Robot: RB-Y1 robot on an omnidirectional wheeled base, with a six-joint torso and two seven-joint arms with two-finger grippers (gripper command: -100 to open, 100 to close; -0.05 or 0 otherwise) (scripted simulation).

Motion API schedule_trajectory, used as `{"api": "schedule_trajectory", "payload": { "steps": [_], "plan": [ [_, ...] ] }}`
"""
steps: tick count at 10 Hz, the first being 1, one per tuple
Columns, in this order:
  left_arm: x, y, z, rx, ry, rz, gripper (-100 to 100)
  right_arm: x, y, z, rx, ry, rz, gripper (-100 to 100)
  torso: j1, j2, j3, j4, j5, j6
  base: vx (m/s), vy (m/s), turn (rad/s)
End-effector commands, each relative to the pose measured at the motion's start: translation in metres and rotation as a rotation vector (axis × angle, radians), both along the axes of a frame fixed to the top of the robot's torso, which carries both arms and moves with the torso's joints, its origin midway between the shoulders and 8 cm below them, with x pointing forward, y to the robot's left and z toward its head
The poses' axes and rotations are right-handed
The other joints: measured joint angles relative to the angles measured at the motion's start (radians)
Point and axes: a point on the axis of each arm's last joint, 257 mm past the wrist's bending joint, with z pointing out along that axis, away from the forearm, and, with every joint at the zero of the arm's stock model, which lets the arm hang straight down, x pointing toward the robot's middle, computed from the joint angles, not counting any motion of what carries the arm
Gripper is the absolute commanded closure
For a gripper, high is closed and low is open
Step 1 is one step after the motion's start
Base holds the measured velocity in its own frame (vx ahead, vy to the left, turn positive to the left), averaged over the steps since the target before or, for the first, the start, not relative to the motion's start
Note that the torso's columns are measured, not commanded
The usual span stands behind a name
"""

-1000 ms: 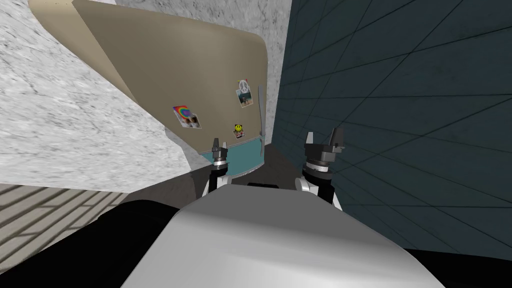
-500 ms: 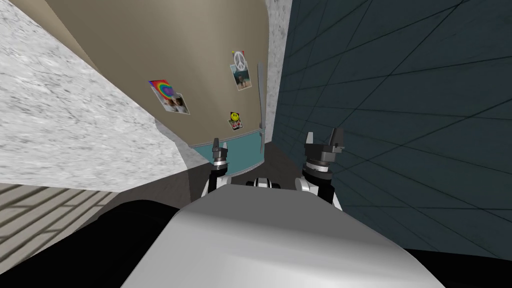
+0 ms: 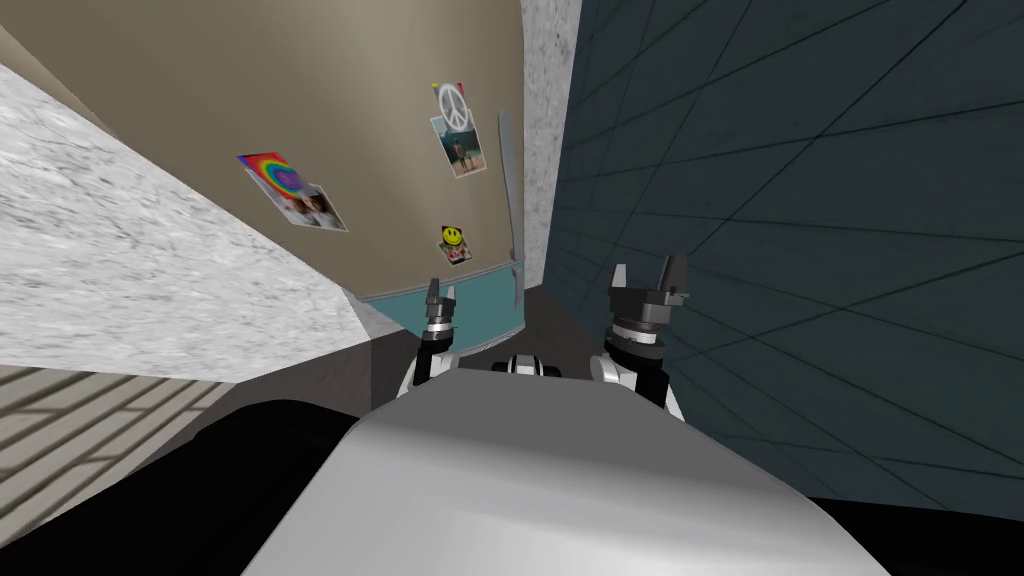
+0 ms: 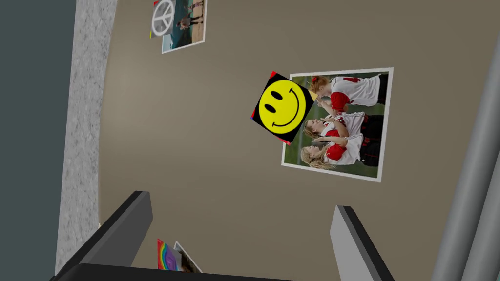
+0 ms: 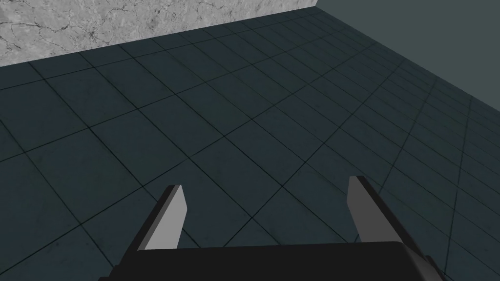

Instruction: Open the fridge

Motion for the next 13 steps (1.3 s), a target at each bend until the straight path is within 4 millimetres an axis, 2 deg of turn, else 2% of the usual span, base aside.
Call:
{"api": "schedule_trajectory", "payload": {
  "steps": [1,13],
  "plan": [
    [0.001,0.007,-0.009,-0.026,0.001,-0.011,-100,0.000,0.000,0.000,0.000,0.000,0.000,0,0.000,-0.001,0.000,0.000,0.000,0.000,0.161,-0.181,0.057],
    [0.002,0.050,-0.054,-0.192,-0.011,-0.010,-100,0.000,0.000,0.000,0.000,0.000,0.000,0,0.000,0.000,0.000,0.000,0.000,0.000,0.148,-0.171,0.055]
  ]
}}
